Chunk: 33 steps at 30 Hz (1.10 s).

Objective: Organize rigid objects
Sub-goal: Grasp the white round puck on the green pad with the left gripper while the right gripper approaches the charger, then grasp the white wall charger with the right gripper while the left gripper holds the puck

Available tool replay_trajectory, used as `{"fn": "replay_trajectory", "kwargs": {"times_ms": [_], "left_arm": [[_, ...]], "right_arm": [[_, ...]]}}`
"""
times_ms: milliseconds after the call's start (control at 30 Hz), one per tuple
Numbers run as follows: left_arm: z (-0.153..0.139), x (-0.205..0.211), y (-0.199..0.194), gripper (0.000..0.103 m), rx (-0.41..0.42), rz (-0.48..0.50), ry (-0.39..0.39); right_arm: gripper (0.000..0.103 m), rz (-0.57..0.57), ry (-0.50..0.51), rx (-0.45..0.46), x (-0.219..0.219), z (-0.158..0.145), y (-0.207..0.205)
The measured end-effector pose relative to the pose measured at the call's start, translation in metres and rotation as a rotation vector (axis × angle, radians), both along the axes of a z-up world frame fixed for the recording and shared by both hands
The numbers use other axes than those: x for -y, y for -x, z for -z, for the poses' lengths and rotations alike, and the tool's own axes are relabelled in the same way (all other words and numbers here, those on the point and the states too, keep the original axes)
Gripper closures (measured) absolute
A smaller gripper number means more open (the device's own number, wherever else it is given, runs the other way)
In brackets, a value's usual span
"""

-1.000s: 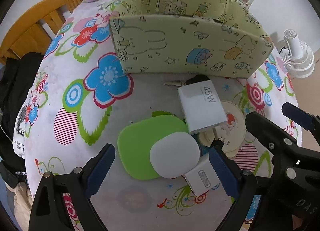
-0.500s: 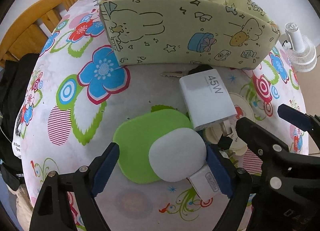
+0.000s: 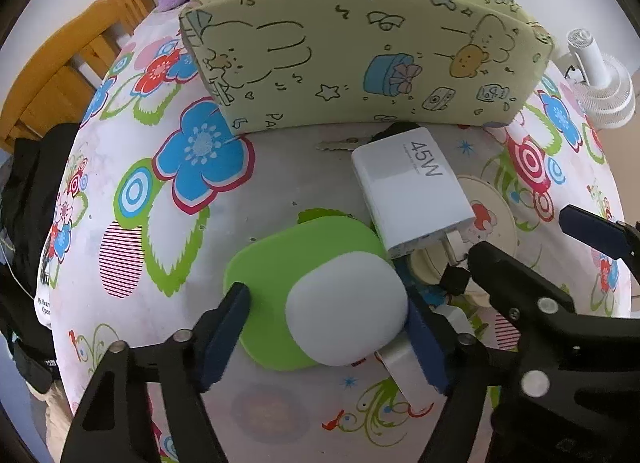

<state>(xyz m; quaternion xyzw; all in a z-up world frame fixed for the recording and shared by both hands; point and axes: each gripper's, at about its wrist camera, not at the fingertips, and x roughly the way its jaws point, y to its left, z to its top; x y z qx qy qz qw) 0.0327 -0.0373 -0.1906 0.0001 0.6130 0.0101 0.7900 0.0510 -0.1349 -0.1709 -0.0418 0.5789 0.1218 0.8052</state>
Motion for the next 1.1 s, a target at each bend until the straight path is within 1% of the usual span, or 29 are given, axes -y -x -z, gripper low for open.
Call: {"fn": "replay_trajectory", "kwargs": {"times_ms": [33, 67, 100, 133, 267, 433, 733, 1100], "left_arm": [[-0.001, 0.002, 0.001, 0.035, 0.003, 0.006, 0.002], [-0.005, 0.009, 0.005, 0.037, 0.006, 0.01, 0.005], [-0.007, 0.012, 0.007, 0.043, 0.009, 0.015, 0.011], [-0.009, 0.014, 0.009, 0.045, 0.01, 0.021, 0.014], [-0.011, 0.012, 0.012, 0.046, 0.005, 0.018, 0.027], [-0.015, -0.002, 0.01, 0.046, 0.014, 0.007, 0.046], [-0.022, -0.021, 0.001, 0.046, 0.026, -0.005, 0.043], [-0.019, -0.042, -0.01, 0.046, 0.019, -0.026, 0.04]], "right_arm": [[0.015, 0.0, -0.002, -0.002, 0.0, 0.0, 0.0], [0.015, 0.001, -0.002, -0.002, 0.0, 0.0, 0.0], [0.015, 0.002, -0.003, -0.002, 0.0, 0.0, 0.0], [0.015, 0.002, -0.004, -0.003, 0.0, 0.0, 0.0], [0.015, -0.005, -0.006, 0.002, -0.003, -0.002, 0.0], [0.015, -0.01, -0.009, 0.008, -0.008, -0.007, -0.001], [0.015, -0.027, -0.018, 0.023, -0.021, -0.015, -0.006], [0.015, -0.039, -0.02, 0.003, -0.037, -0.013, -0.018]]}}
